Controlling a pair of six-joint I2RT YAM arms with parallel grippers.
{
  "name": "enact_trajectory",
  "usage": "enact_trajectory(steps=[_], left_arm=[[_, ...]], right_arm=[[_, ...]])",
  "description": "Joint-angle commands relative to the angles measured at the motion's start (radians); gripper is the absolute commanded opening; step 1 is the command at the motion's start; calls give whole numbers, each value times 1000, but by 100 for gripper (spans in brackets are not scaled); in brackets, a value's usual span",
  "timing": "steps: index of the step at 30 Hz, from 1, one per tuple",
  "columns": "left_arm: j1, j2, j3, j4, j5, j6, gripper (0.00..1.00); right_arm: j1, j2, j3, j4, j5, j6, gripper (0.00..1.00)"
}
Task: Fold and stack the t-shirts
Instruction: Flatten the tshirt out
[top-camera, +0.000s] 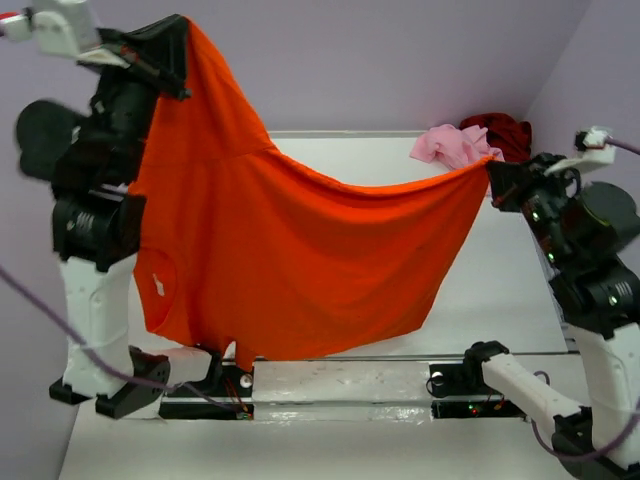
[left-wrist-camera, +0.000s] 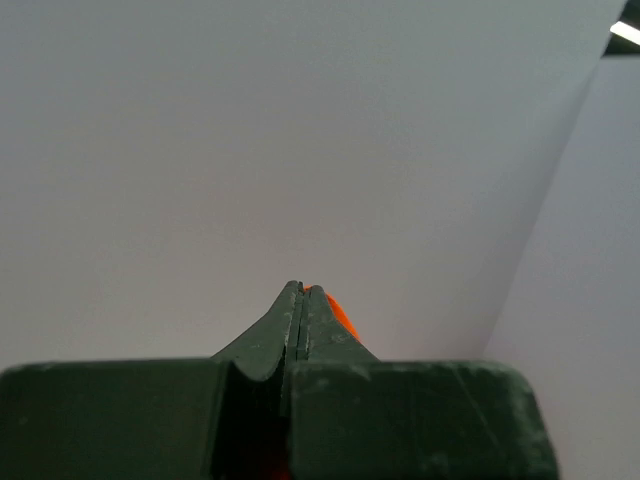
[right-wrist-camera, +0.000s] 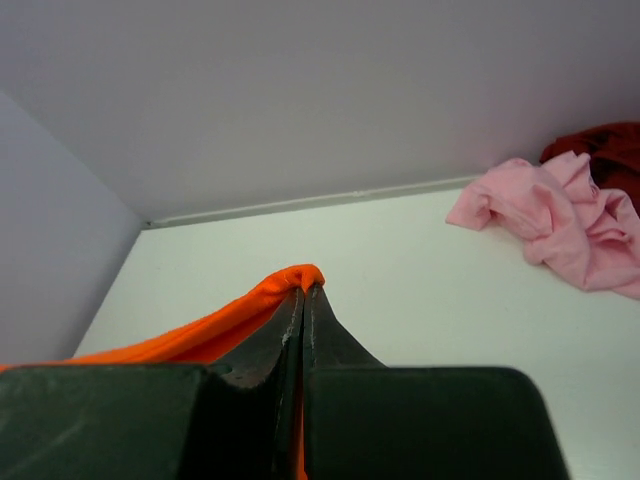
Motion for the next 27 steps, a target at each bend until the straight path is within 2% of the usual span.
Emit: enact_trajectory(steps=[1, 4, 10, 14, 17, 21, 24, 27], left_arm=[[61, 147, -89, 65, 11, 21, 0], [129, 218, -214, 159, 46, 3, 0], [205, 433, -287, 268, 54, 18, 0], [239, 587, -402, 457, 20, 12, 0], [242, 679, -390, 492, 20, 38, 0], [249, 845, -295, 450, 51, 57, 0], [250, 919, -235, 430, 80, 63, 0], [252, 939, -236, 450, 95, 51, 0]], right_arm=[[3, 154, -77, 154, 129, 36, 0], [3, 292, -123, 262, 196, 36, 0], [3, 603, -90, 418, 350, -17, 0], [-6, 888, -21, 502, 409, -26, 0], [-15, 1020, 65, 521, 423, -34, 0], [-15, 1249, 186, 520, 441, -74, 0], [-24, 1335, 266, 504, 467, -89, 0], [-24, 1370, 274, 524, 432, -94, 0]])
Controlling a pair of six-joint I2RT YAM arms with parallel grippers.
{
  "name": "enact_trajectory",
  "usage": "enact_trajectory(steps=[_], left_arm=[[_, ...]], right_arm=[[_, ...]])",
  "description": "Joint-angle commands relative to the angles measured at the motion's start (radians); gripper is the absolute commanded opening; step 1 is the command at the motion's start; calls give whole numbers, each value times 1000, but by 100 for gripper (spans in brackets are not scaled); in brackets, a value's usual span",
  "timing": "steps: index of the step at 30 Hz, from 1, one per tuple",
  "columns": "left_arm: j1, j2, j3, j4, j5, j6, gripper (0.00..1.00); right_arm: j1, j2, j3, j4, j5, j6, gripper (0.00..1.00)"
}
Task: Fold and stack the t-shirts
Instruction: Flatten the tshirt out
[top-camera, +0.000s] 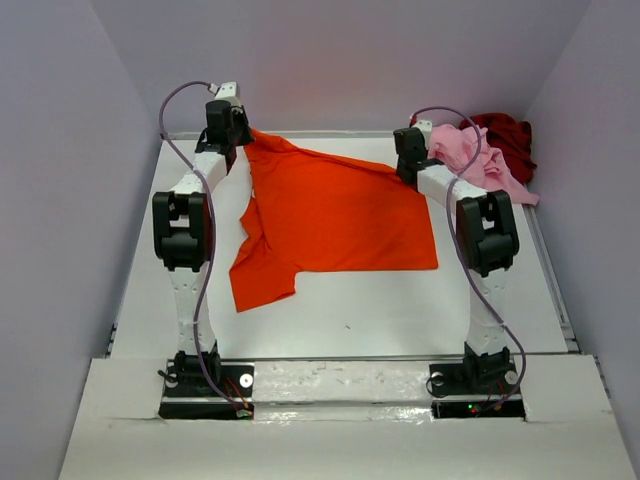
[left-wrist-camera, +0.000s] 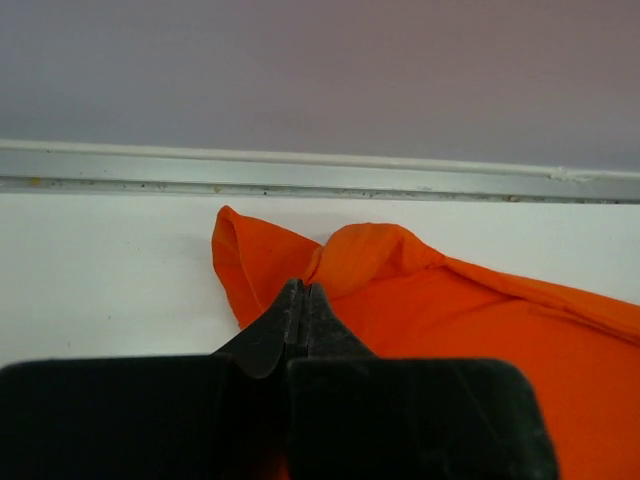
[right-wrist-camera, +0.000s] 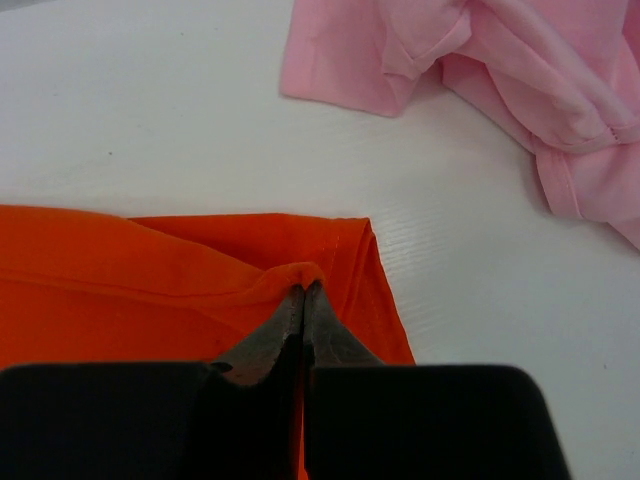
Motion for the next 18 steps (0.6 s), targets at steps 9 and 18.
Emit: enact_trajectory(steps=[9, 18], left_arm=[[3, -141, -99, 89, 46, -11, 0], [-6, -351, -263, 76, 73, -47, 0]], right_arm=[[-18, -87, 28, 29, 13, -56, 0], [-18, -221, -56, -46, -22, 11, 0]])
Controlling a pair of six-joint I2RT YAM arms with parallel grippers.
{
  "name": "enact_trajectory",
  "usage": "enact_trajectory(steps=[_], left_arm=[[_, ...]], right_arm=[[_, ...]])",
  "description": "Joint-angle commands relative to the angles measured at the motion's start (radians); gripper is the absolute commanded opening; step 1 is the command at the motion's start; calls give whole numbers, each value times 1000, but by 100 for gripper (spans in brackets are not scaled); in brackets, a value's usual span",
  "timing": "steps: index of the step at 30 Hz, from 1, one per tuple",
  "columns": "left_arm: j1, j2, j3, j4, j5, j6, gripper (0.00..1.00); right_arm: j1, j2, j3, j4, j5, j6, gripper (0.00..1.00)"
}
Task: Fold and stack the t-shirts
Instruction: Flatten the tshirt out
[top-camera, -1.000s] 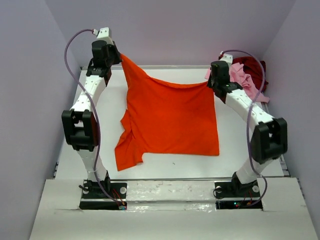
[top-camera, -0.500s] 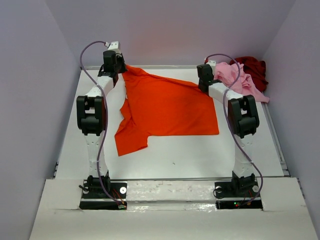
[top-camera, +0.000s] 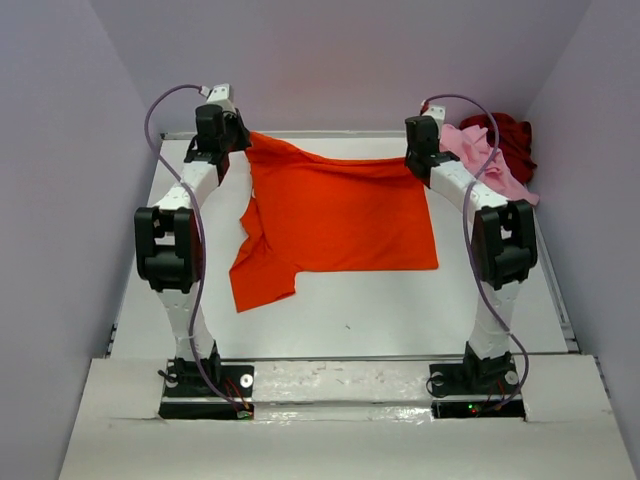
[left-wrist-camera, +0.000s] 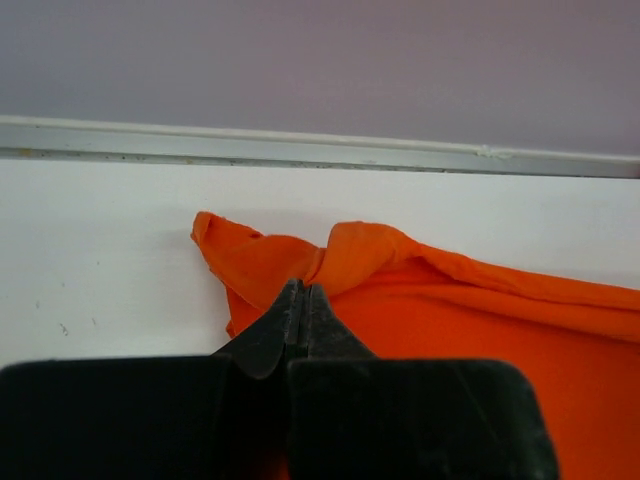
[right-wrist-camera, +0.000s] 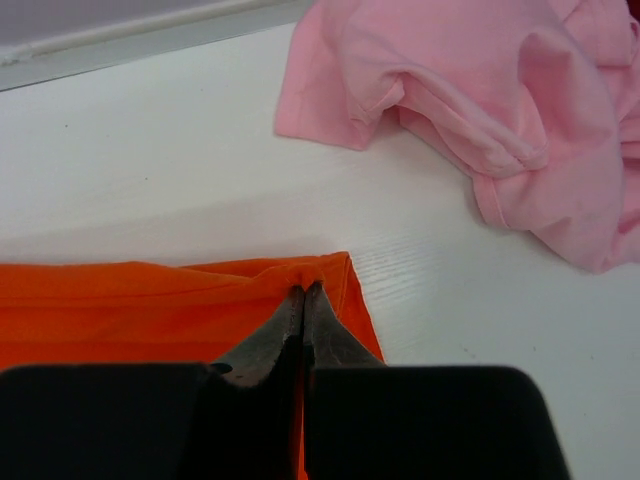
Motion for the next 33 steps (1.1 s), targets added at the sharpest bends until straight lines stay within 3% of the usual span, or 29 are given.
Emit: enact_trajectory(steps=[1, 6, 11, 18, 24, 33], left_arm=[[-4, -162, -15, 24, 4, -3, 0], [-14, -368, -46, 32, -7, -3, 0], [-26, -692, -110, 3, -38, 23, 0], [-27, -1077, -126, -181, -87, 78, 0], [-26, -1141, 34, -309, -44, 60, 0], [-27, -888, 282, -294, -14, 6, 0]], right_arm=[[-6, -117, -36, -10, 1, 28, 0], [-6, -312, -143, 53, -40, 33, 0], [-6, -550, -249, 50, -75, 21, 0], [13, -966, -347, -59, -168, 57, 0], [13, -1131, -303, -186, -170, 63, 0], [13, -1066, -101, -241, -82, 42, 0]])
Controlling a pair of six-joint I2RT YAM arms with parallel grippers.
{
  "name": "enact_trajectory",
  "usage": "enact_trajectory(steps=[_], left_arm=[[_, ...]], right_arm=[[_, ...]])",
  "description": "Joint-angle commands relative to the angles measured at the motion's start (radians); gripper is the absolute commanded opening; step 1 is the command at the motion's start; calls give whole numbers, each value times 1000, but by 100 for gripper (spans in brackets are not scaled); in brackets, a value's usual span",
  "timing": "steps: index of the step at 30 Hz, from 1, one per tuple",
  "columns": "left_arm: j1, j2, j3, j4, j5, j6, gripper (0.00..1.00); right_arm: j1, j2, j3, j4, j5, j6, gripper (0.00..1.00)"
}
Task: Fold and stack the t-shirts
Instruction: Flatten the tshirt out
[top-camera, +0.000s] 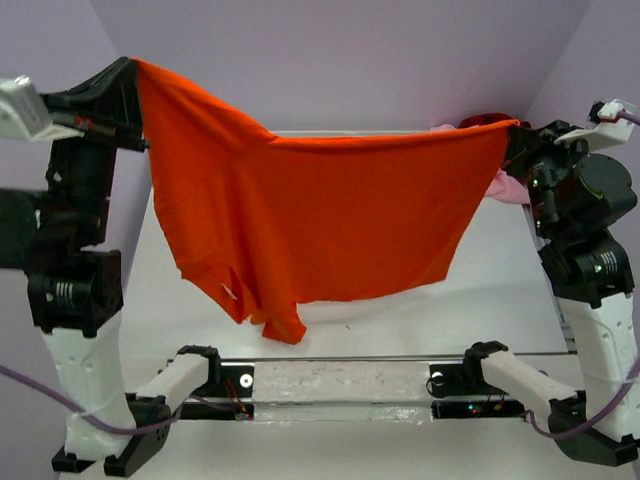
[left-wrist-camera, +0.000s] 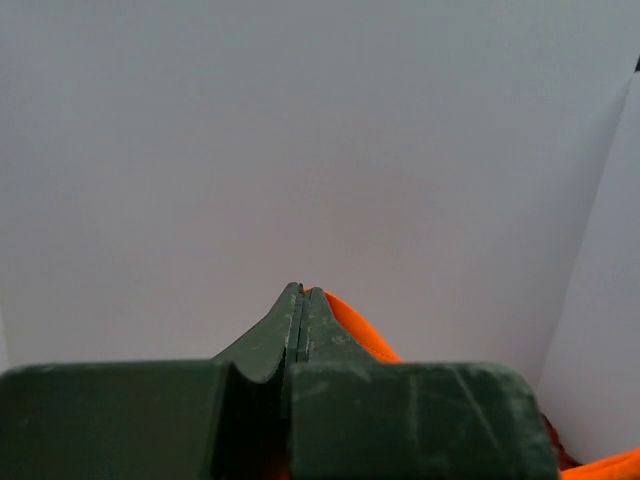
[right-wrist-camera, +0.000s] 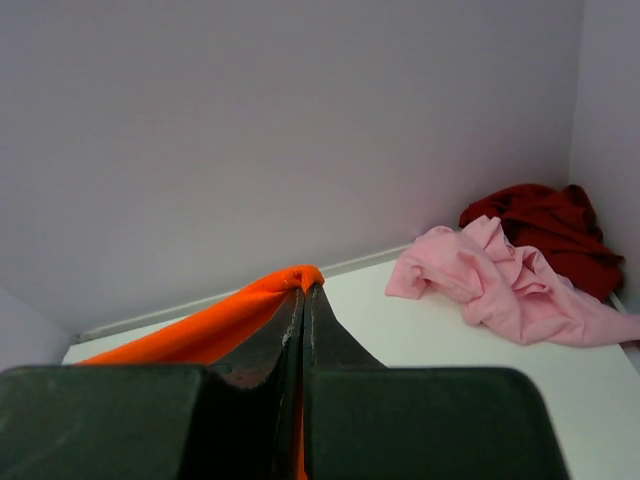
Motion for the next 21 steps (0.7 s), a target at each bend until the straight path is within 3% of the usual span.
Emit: enact_trajectory(steps=[1, 6, 9, 16, 20, 21], left_arm=[[3, 178, 138, -15, 1, -10, 0], [8, 390, 261, -18, -21, 1, 0], [20, 595, 298, 6, -9, 7, 0], [28, 885, 188, 197, -67, 66, 0], [34, 1066, 163, 257, -116, 115, 0], [37, 1098, 162, 275, -116, 115, 0]], right_arm=[[0, 79, 106, -29, 78, -22, 0], [0, 267, 163, -21, 146, -45, 0], [0, 425, 181, 12, 216, -46, 0], [-18, 798, 166, 149, 272, -28, 0], [-29, 1078, 257, 164, 287, -8, 0], [-29, 1079, 279, 167, 287, -11, 0]])
